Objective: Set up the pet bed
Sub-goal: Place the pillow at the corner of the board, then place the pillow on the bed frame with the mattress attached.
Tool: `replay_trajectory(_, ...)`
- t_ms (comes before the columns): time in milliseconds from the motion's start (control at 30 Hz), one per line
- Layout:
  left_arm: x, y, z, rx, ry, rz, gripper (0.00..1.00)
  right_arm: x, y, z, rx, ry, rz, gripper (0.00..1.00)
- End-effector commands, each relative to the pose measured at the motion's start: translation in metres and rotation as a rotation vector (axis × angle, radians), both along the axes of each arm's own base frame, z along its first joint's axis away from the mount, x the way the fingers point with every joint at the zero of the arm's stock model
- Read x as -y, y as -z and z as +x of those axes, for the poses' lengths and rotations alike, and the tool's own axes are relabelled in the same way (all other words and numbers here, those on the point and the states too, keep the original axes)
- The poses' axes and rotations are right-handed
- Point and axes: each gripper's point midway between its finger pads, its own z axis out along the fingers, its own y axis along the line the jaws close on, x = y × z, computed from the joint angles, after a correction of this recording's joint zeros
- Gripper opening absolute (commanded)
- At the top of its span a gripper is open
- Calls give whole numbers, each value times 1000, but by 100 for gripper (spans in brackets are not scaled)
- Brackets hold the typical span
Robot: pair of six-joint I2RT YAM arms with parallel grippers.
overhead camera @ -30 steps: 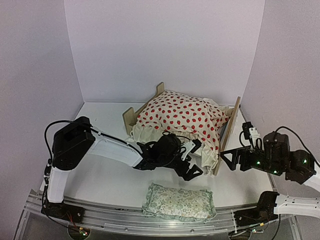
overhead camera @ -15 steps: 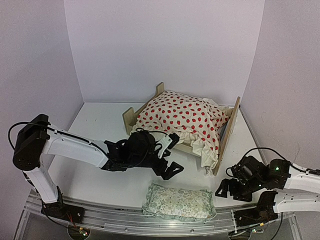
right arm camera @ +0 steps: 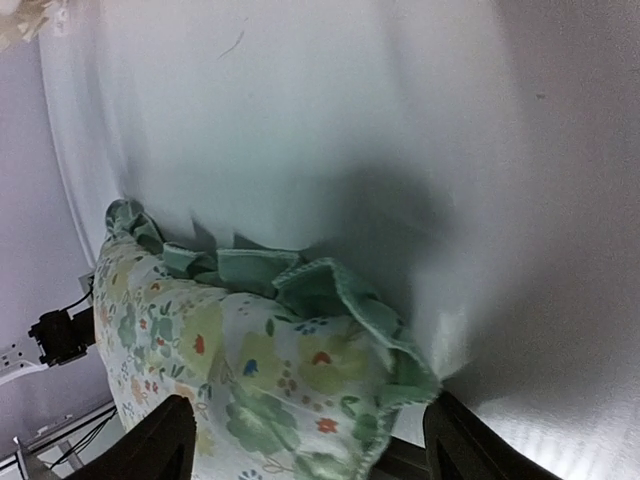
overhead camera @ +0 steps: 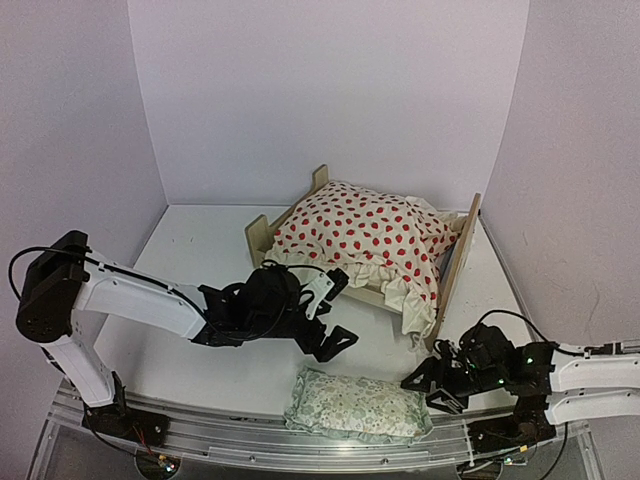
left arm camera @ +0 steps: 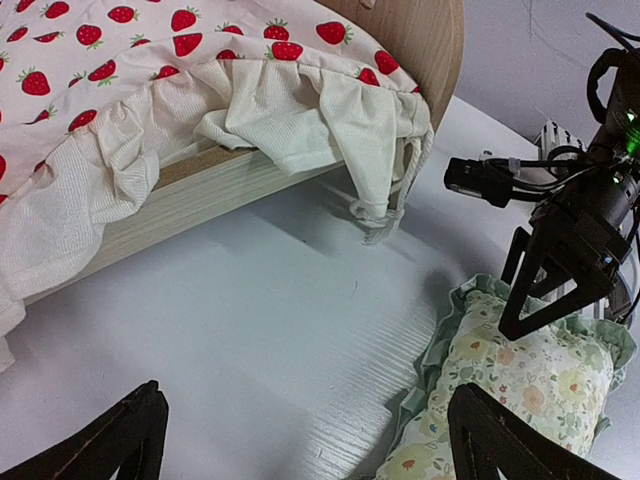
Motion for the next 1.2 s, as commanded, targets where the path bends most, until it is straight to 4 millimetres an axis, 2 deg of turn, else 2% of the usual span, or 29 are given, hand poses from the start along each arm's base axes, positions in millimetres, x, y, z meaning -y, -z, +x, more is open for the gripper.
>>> replay_trajectory(0,-3,-24,4,48,-13,-58,99,-15,6,-6,-40,-5,60,71)
replay_trajectory(100,-3,-24,4,49,-16,-57,99,-30,2,-9,-26,-55,75,52)
replay_trajectory(200,-4,-26,4,48,-16,-57,98,-48,-9,-9,9,-123,85,27)
replay_trajectory(267,-5,-30,3,42,-20,-59,97,-59,-25,-2,59,-152,106,10)
replay_trajectory(300,-8,-31,5,43,-38,-53,97,-63,-35,3,91,-159,100,3)
replay_trajectory(333,-11,-36,7,46,-54,-53,97,-66,-46,9,132,-168,86,0)
replay_trajectory(400,-19,-45,8,46,-81,-55,97,-65,-68,22,208,-174,21,0)
replay_trajectory(500,-36,-67,6,61,-113,-92,97,-69,-113,44,366,-189,-32,0)
replay_trajectory(667,-67,-88,2,94,-164,-120,98,-79,-202,97,687,-165,-156,0)
replay_trajectory(767,-79,-94,0,100,-180,-136,98,-82,-241,134,867,-131,-306,0)
replay_trajectory(900,-90,-95,-3,96,-192,-141,98,-88,-276,180,1008,-96,-474,0)
replay_trajectory(967,-94,-94,-5,91,-194,-145,98,-81,-296,207,1038,-43,-510,0)
replay_trajectory(1067,-97,-94,-7,83,-193,-157,98,-66,-309,248,1035,35,-549,0)
replay_trajectory(1167,-94,-91,-9,72,-181,-160,97,-60,-325,286,1019,35,-519,0)
